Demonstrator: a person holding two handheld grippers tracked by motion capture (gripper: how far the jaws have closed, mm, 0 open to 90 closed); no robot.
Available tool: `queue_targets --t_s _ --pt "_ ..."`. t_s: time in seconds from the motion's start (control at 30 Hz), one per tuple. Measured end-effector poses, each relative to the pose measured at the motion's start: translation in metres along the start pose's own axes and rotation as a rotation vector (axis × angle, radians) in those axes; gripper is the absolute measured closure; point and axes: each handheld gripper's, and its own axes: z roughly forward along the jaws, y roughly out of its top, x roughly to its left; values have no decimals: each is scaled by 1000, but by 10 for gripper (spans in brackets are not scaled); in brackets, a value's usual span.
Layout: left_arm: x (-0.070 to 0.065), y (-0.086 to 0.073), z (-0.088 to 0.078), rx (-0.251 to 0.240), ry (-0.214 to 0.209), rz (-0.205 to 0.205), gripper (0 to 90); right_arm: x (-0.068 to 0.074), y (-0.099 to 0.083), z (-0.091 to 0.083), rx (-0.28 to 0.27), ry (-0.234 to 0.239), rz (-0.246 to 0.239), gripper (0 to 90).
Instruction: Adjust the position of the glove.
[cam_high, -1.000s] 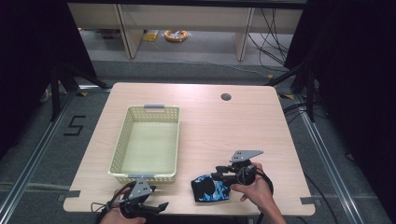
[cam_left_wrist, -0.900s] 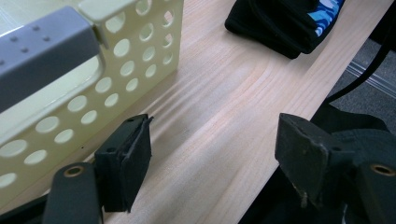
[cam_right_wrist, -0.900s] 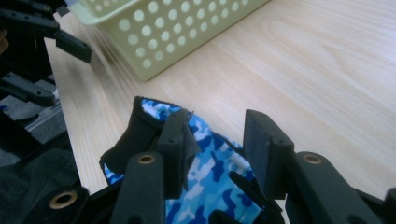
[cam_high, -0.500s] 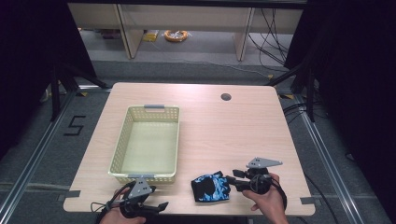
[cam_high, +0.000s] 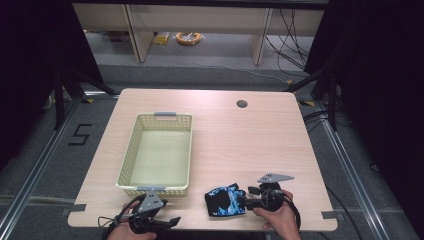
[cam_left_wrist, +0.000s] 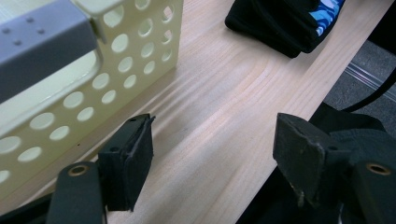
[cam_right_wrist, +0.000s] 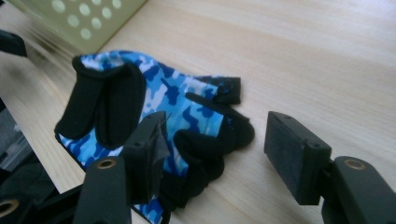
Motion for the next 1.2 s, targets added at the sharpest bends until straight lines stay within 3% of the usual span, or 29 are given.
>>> queue_targets --t_s 0.07,0.17,0.2,0.23,0.27,0.3,0.37,0.43,0.47,0.5,0.53,0.57,0.6,0.67,0.7,0.77,0.8,0.87,0.93,1.07,1.13,1.2 --pt "0 0 0 2 -5 0 284 0 1 4 41 -21 -17 395" --pt "0 0 0 2 -3 1 284 1 2 11 36 -68 -45 415" --pt "0 0 0 1 -1 0 284 0 4 12 35 -76 -84 424" --pt "0 0 0 1 -1 0 284 0 4 12 35 -76 -84 424" --pt "-1 0 1 -7 -7 -12 285 4 6 13 74 -100 -137 453" --pt "-1 0 2 -6 -8 -28 285 6 6 14 83 -103 -163 490" --pt "1 0 1 15 -3 7 285 11 7 14 110 -90 -174 558" --pt "0 1 1 12 -5 2 285 10 8 16 108 -82 -206 611" --pt "-1 1 2 -2 -13 -13 286 10 6 19 80 -78 -224 643" --pt "0 1 1 11 -8 -2 286 9 6 18 84 -62 -196 670" --pt "0 1 2 4 -18 -19 286 8 7 15 97 -56 -188 692" --pt "0 1 2 4 -18 -19 288 5 5 17 66 -42 -193 723" --pt "0 1 3 6 -41 -35 289 5 5 15 76 -23 -149 740" --pt "1 1 4 8 -43 -37 297 4 4 15 64 -19 -139 757" --pt "-3 2 6 4 -67 -66 310 1 1 13 66 11 -102 778" --pt "-6 3 8 -12 -75 -83 327 0 1 13 58 13 -89 782" --pt "-9 5 10 -6 -107 -90 337 0 -1 13 49 21 -70 785" --pt "-11 7 12 -2 -112 -94 356 0 -1 13 49 16 -69 785" --pt "-18 12 21 -13 -173 -134 384 0 -2 13 37 9 -70 785" --pt "-28 23 34 -12 -220 -108 401 0 -4 12 30 23 -65 785" --pt "-32 24 38 -10 -222 -127 391 -1 -4 12 32 29 -71 784" --pt "-37 30 47 9 -238 -88 392 -1 -5 11 33 34 -61 783"
